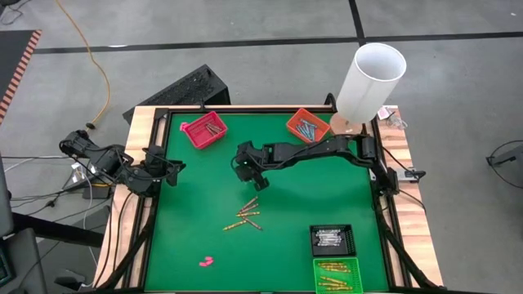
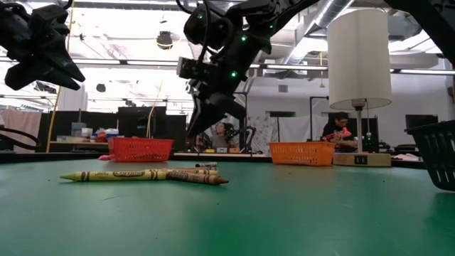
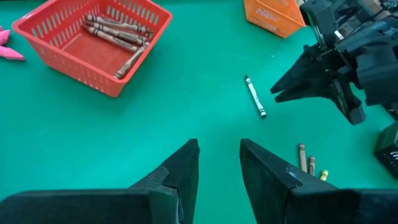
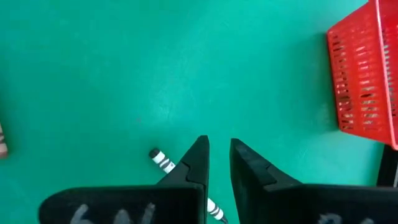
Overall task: Sort crayons
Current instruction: Put the black crayon into the black bin
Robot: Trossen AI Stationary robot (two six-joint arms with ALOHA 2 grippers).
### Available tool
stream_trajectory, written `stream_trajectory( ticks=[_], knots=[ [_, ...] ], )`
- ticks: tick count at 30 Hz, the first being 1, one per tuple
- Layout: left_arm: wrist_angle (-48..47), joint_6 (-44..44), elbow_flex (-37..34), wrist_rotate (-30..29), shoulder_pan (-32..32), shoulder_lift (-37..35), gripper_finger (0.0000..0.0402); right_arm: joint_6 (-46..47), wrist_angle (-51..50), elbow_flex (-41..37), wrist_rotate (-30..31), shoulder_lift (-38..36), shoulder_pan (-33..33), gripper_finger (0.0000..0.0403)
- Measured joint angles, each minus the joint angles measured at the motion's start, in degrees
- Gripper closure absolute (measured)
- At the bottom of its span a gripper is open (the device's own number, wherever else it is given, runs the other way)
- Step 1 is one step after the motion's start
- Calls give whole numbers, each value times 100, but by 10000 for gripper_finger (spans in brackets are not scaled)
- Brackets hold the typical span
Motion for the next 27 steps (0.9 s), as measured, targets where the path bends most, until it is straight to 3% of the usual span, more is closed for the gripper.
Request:
stream_trajectory(
  ticks=[6,10,16,22,27],
  knots=[
    [0,-21,0,0,-1,0,295,-77,-104,0,-17,0,-27,309],
    [-1,-21,0,0,0,0,295,-222,-282,0,-116,0,-71,247],
    [0,-116,0,0,-1,0,295,-1197,-408,0,-350,0,-121,155],
    [0,-131,0,-3,-1,0,295,-2391,-414,0,-614,0,-264,147],
    [0,-155,0,-7,-1,0,295,-2635,-466,8,-924,165,-427,164]
  ],
)
